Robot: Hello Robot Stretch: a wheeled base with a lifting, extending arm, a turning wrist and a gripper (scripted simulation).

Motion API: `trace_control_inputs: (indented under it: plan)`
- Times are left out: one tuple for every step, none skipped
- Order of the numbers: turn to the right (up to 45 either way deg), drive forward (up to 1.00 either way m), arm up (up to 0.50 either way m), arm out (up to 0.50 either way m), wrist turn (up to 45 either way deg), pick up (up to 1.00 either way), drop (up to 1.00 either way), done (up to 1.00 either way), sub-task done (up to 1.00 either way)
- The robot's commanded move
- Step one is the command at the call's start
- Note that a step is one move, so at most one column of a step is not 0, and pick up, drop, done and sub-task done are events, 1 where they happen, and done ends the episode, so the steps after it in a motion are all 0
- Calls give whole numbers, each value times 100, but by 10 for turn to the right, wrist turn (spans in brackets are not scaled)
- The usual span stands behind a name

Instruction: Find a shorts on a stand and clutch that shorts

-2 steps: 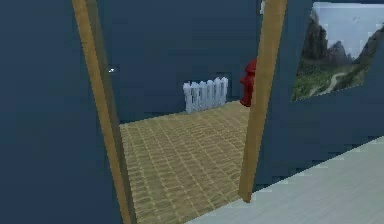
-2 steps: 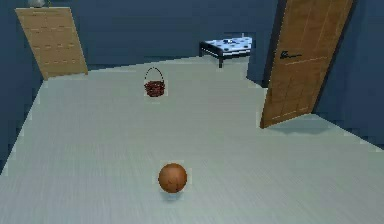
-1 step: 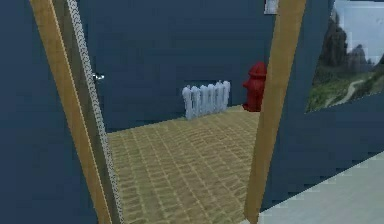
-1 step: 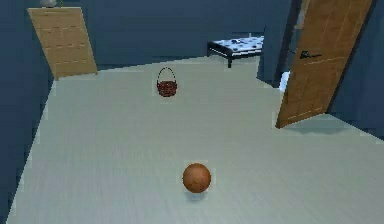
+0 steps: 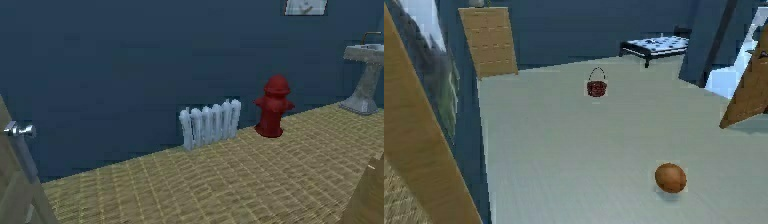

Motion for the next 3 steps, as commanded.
trace_control_inputs:
  plan:
    - [0, 55, 0, 0, 0, 0, 0, 0, 0]
    - [450, 0, 0, 0, 0, 0, 0, 0, 0]
    - [120, 0, 0, 0, 0, 0, 0, 0, 0]
